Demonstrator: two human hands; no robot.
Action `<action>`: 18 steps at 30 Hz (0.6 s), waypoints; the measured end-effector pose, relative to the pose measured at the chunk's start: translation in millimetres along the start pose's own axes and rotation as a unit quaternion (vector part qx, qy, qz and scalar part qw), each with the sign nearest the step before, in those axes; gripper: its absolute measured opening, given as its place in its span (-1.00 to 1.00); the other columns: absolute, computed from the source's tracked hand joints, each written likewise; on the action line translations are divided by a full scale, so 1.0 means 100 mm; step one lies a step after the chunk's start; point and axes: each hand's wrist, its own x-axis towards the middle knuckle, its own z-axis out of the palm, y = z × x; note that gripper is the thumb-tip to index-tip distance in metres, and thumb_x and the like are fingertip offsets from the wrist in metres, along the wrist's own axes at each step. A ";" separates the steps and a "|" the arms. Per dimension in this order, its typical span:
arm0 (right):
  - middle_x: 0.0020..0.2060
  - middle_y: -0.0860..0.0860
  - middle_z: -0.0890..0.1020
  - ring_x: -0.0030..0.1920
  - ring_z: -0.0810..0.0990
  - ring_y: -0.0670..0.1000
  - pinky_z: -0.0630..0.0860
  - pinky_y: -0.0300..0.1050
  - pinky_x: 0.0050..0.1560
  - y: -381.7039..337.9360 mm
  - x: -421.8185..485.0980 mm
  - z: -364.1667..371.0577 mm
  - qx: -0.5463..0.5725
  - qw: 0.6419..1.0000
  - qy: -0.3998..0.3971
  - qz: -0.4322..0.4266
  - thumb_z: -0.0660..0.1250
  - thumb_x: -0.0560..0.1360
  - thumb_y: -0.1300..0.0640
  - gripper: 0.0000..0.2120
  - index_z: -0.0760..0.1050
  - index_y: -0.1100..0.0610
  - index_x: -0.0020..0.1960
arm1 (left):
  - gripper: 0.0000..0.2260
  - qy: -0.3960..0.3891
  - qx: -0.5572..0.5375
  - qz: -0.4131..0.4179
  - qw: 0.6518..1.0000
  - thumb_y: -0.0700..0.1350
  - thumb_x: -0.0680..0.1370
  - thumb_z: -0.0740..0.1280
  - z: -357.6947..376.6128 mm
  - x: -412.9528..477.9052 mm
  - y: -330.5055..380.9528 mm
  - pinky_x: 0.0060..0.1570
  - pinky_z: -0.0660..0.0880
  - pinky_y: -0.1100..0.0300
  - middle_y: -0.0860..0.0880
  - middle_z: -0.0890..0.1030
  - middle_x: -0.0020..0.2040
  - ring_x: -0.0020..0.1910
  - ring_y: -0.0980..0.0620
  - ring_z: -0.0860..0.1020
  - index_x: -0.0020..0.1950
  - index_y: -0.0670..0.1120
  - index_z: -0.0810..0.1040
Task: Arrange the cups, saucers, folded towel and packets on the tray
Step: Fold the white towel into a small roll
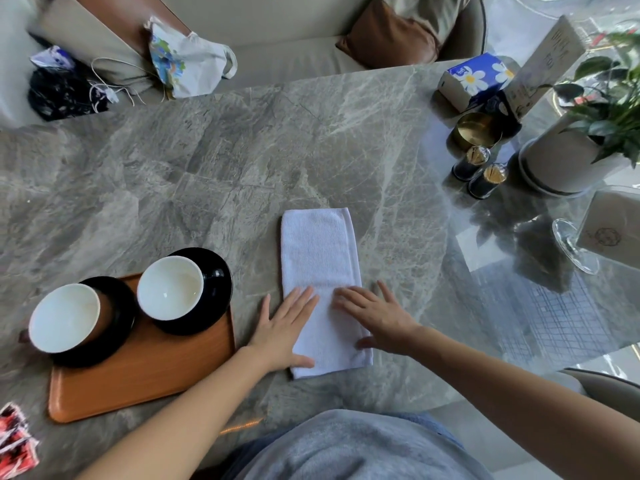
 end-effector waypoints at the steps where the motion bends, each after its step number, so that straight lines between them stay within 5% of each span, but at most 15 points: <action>1: 0.56 -0.08 -0.05 0.54 -0.08 -0.04 -0.12 0.36 0.43 0.02 0.04 -0.05 0.002 1.000 -0.002 0.006 0.44 0.37 -0.09 -0.06 -0.09 -0.04 0.53 | 0.03 -0.001 -0.005 -0.002 1.000 0.34 0.34 0.30 -0.04 0.05 -0.01 0.37 -0.31 -0.29 0.11 -0.41 0.48 0.45 0.07 -0.41 0.47 0.05 -0.38; 7: 0.56 -0.03 -0.05 0.55 -0.08 0.00 0.01 0.31 0.46 0.04 0.19 -0.28 0.007 1.000 -0.006 0.025 0.46 0.39 0.04 -0.12 -0.02 -0.01 0.53 | -0.03 0.009 -0.010 -0.027 1.000 0.23 0.38 0.34 -0.26 0.21 0.03 0.40 -0.28 -0.23 0.06 -0.28 0.54 0.52 0.04 -0.27 0.51 -0.01 -0.26; 9: 0.48 0.01 0.19 0.48 0.17 0.07 0.28 0.18 0.35 -0.02 0.14 -0.27 0.021 0.998 0.050 0.012 0.44 0.40 0.04 -0.31 0.18 -0.01 0.43 | -0.20 0.106 -0.025 0.000 0.994 0.14 0.39 0.34 -0.24 0.13 0.10 0.46 -0.14 -0.09 0.01 0.04 0.55 0.52 0.00 0.04 0.51 -0.03 0.03; 12: 0.13 -0.03 0.45 0.17 0.46 0.05 0.47 0.01 0.03 -0.08 -0.05 -0.15 0.055 0.995 0.078 -0.016 0.39 0.40 -0.02 -0.64 0.38 -0.03 0.15 | -0.63 0.217 -0.063 0.066 0.972 0.05 0.35 0.33 -0.07 -0.11 0.13 0.18 0.20 0.19 0.05 0.53 0.10 0.11 -0.01 0.53 0.13 0.02 0.46; 18: 0.11 -0.03 0.47 0.10 0.45 0.04 0.52 0.02 -0.04 -0.04 -0.25 0.07 0.066 0.997 0.051 -0.007 0.36 0.45 0.03 -0.76 0.43 0.01 0.08 | -0.67 0.162 -0.058 0.048 0.984 0.01 0.26 0.50 0.19 -0.35 0.10 -0.14 0.44 0.30 0.14 0.51 -0.07 -0.07 0.14 0.54 -0.06 0.09 0.47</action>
